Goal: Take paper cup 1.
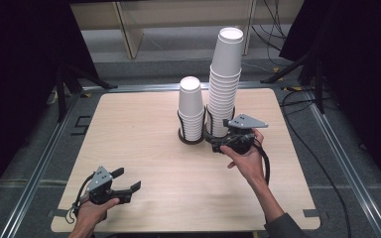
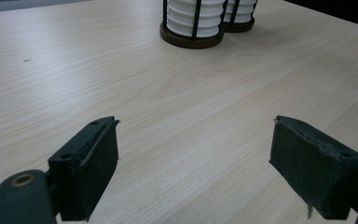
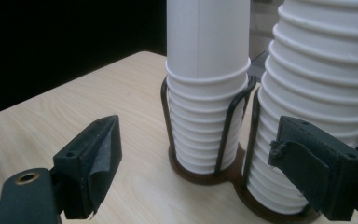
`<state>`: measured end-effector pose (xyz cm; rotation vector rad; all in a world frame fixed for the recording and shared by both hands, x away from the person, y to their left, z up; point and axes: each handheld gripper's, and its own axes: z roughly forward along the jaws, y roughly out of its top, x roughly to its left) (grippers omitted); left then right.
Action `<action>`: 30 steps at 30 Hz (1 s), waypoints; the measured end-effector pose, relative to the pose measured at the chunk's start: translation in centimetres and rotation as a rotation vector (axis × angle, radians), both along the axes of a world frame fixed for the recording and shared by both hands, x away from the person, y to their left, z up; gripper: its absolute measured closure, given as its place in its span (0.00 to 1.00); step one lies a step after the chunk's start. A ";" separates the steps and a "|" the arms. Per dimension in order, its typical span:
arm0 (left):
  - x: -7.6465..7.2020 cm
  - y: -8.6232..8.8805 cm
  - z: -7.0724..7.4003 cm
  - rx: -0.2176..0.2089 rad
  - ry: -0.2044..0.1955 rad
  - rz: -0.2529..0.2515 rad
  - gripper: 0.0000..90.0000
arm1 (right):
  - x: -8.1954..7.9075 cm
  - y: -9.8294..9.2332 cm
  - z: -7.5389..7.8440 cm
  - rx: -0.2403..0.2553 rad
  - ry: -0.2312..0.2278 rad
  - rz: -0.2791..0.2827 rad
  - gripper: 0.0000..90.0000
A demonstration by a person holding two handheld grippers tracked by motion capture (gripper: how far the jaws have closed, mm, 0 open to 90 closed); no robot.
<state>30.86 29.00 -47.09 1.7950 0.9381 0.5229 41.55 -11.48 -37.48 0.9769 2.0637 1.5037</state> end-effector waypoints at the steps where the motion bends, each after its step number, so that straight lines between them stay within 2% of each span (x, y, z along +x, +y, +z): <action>1: 0.2 0.0 0.0 0.004 -0.015 -0.015 0.16 | 0.0 0.0 0.0 0.000 0.000 0.000 0.18; 2: 0.2 0.0 -0.1 -0.007 -0.012 -0.018 0.16 | 0.1 0.2 0.1 0.006 0.013 0.000 0.18; 3: 0.2 0.0 -0.1 0.003 -0.019 -0.019 0.16 | 0.3 0.4 0.3 0.004 -0.004 0.001 0.18; 4: 0.2 0.0 -0.1 0.000 -0.021 -0.021 0.16 | 0.2 0.6 0.4 0.005 0.014 -0.011 0.18; 6: 0.2 0.0 -0.1 0.002 -0.020 -0.018 0.16 | 0.8 1.0 0.5 0.005 0.002 0.000 0.18; 7: 0.3 0.0 -0.1 0.004 -0.021 -0.018 0.16 | 0.9 1.1 0.7 0.000 -0.002 -0.015 0.18; 8: 0.3 0.0 -0.1 -0.001 -0.022 -0.024 0.16 | 1.1 1.3 0.8 0.011 0.007 0.000 0.18; 9: 0.1 0.0 0.0 0.008 -0.001 -0.004 0.16 | 1.4 1.6 1.2 -0.003 -0.012 -0.011 0.17; 10: 0.2 0.0 0.0 0.013 -0.004 -0.006 0.16 | 1.4 1.6 1.2 -0.003 -0.012 -0.011 0.17; 11: 0.4 0.0 -0.1 0.001 -0.025 -0.025 0.16 | 1.5 1.8 1.3 0.018 -0.007 -0.004 0.17; 13: 0.3 0.0 -0.1 0.004 -0.023 -0.025 0.16 | 1.6 2.1 1.7 0.013 0.010 -0.011 0.17; 14: 0.3 0.0 -0.1 0.004 -0.021 -0.022 0.16 | 1.8 2.2 1.9 0.004 -0.018 -0.017 0.17; 17: 0.2 0.0 -0.1 -0.005 -0.025 -0.020 0.16 | 2.4 2.8 2.4 -0.016 -0.029 -0.020 0.18; 23: 0.2 0.0 -0.1 -0.004 -0.022 -0.018 0.16 | 3.2 3.4 2.9 -0.018 -0.030 -0.037 0.18; 24: 0.0 0.0 0.0 0.010 -0.002 -0.003 0.16 | 3.6 3.7 3.0 -0.013 -0.027 -0.034 0.18; 26: 0.0 0.0 0.0 0.009 -0.002 -0.004 0.16 | 3.8 3.8 3.0 -0.024 -0.041 -0.035 0.18; 27: 0.2 0.0 -0.1 0.004 -0.016 -0.015 0.16 | 4.2 4.1 3.2 -0.013 -0.033 -0.027 0.18; 30: 0.3 0.1 -0.1 0.003 -0.017 -0.017 0.16 | 4.6 4.4 3.3 -0.007 -0.032 -0.032 0.18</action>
